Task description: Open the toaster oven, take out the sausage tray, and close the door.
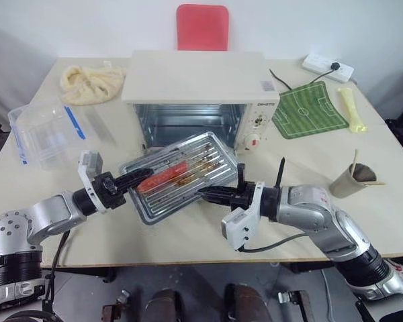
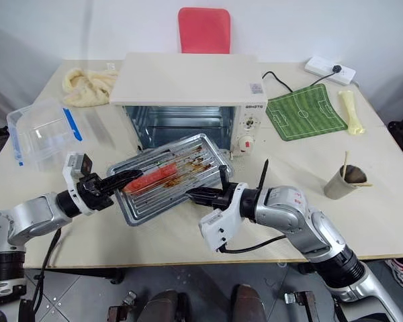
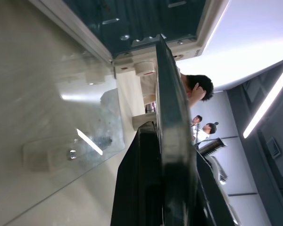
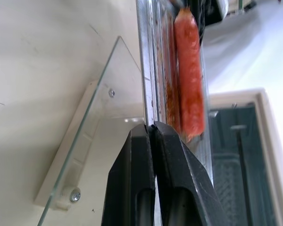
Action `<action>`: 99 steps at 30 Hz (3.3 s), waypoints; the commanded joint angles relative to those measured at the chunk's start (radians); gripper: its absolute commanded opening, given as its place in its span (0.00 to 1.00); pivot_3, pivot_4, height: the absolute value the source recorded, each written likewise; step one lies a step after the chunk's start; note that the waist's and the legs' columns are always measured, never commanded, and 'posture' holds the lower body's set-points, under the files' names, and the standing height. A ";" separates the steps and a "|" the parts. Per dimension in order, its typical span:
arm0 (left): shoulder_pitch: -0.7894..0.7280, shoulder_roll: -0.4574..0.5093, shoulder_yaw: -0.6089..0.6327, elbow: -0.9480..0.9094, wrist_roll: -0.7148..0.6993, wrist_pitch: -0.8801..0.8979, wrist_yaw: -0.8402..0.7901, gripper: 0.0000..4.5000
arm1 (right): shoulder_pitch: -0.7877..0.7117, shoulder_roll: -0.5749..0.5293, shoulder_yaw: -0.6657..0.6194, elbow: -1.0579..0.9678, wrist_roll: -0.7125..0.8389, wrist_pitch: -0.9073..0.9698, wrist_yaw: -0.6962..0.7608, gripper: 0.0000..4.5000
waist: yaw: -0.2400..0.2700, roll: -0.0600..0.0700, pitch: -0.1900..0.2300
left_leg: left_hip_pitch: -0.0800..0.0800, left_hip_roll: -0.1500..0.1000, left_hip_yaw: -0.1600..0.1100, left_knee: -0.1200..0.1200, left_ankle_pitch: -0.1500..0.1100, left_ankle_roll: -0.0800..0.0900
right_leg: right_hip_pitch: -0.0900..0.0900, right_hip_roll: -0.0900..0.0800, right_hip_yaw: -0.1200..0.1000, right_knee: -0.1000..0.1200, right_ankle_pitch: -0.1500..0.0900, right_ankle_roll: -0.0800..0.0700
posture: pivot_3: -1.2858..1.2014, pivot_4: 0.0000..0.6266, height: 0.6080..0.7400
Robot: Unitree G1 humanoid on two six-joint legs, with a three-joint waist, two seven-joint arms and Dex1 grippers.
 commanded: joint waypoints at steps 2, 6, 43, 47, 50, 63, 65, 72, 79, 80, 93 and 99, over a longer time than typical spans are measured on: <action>0.042 0.025 -0.026 -0.045 -0.006 -0.007 0.040 0.01 | -0.025 0.004 -0.053 -0.024 0.059 0.007 -0.011 0.00 | 0.001 0.000 0.000 | 0.000 0.000 0.000 0.000 0.000 0.000 | 0.000 0.000 0.000 0.000 0.000 0.000 | 0.52 0.24 1.00; 0.055 0.024 -0.017 -0.037 -0.006 -0.010 0.043 0.00 | -0.031 0.003 -0.048 -0.024 0.067 0.036 0.017 0.21 | 0.000 0.000 0.000 | 0.000 0.000 0.000 0.000 0.000 0.000 | 0.000 0.000 0.000 -0.001 0.000 0.000 | 0.52 0.24 1.00; 0.474 -0.120 0.294 -0.239 -0.006 -0.074 -0.076 0.00 | -0.015 -0.243 -0.191 0.162 0.537 0.375 0.429 0.01 | 0.002 0.000 0.000 | 0.000 0.000 0.003 -0.002 0.000 0.001 | 0.000 -0.001 0.001 -0.004 0.000 0.000 | 0.52 0.24 1.00; 0.502 -0.159 0.343 -0.265 -0.006 -0.102 -0.072 0.00 | -0.007 -0.229 -0.172 0.298 0.465 0.266 0.401 0.01 | 0.003 0.000 0.000 | 0.000 0.000 0.003 -0.001 0.000 0.001 | 0.000 -0.001 0.001 -0.005 0.000 0.000 | 0.52 0.24 1.00; 0.525 -0.192 0.387 -0.285 -0.006 -0.123 -0.072 0.00 | -0.010 -0.221 -0.141 0.435 0.390 0.147 0.372 0.01 | 0.002 0.000 0.000 | 0.000 0.000 0.004 -0.001 0.000 0.001 | 0.001 -0.001 0.001 -0.005 0.000 -0.001 | 0.52 0.24 1.00; 0.686 -0.322 0.488 -0.398 -0.006 -0.206 -0.080 0.00 | -0.089 -0.082 -0.087 0.721 0.285 -0.032 0.267 0.01 | -0.004 -0.001 0.000 | 0.001 0.002 0.006 0.000 0.000 0.000 | 0.001 0.000 0.003 -0.005 -0.001 -0.002 | 0.52 0.24 1.00; 0.715 -0.336 0.508 -0.412 -0.006 -0.221 -0.083 0.00 | -0.101 -0.065 -0.083 0.749 0.279 -0.048 0.260 0.01 | -0.004 -0.001 0.000 | 0.002 0.003 0.006 0.000 0.000 0.000 | 0.001 0.000 0.003 -0.005 -0.001 -0.002 | 0.52 0.24 1.00; 0.765 -0.357 0.607 -0.417 -0.006 -0.271 -0.085 0.00 | -0.137 -0.013 -0.069 0.782 0.310 -0.061 0.288 0.01 | -0.005 -0.001 -0.001 | 0.002 0.006 0.007 0.000 0.000 0.000 | 0.002 0.001 0.004 -0.011 -0.002 -0.005 | 0.52 0.24 1.00; 0.740 -0.357 0.672 -0.378 -0.006 -0.278 -0.074 0.00 | -0.164 0.032 -0.081 0.739 0.355 0.004 0.324 0.01 | -0.003 -0.001 -0.001 | 0.001 0.007 0.007 0.000 0.000 0.000 | 0.001 0.001 0.003 -0.011 -0.003 -0.005 | 0.52 0.24 1.00; 0.736 -0.363 0.673 -0.373 -0.006 -0.275 -0.072 0.00 | -0.169 0.035 -0.081 0.740 0.353 0.005 0.322 0.01 | -0.003 -0.001 -0.001 | 0.001 0.007 0.007 0.000 -0.001 0.001 | 0.001 0.001 0.003 -0.011 -0.003 -0.005 | 0.52 0.24 1.00; 0.740 -0.457 0.727 -0.358 -0.006 -0.303 -0.042 0.00 | -0.201 0.041 -0.130 0.602 0.459 0.170 0.361 0.01 | -0.002 0.000 0.000 | 0.000 0.007 0.007 0.000 -0.001 0.001 | 0.000 0.001 0.003 -0.011 -0.003 -0.005 | 0.52 0.24 1.00; 0.754 -0.497 0.692 -0.374 -0.006 -0.301 -0.028 0.00 | -0.309 0.049 -0.168 0.617 0.500 0.242 0.353 0.01 | -0.002 0.001 0.000 | 0.000 0.007 0.007 0.000 -0.001 0.001 | -0.001 0.000 0.003 -0.011 -0.003 -0.005 | 0.52 0.24 1.00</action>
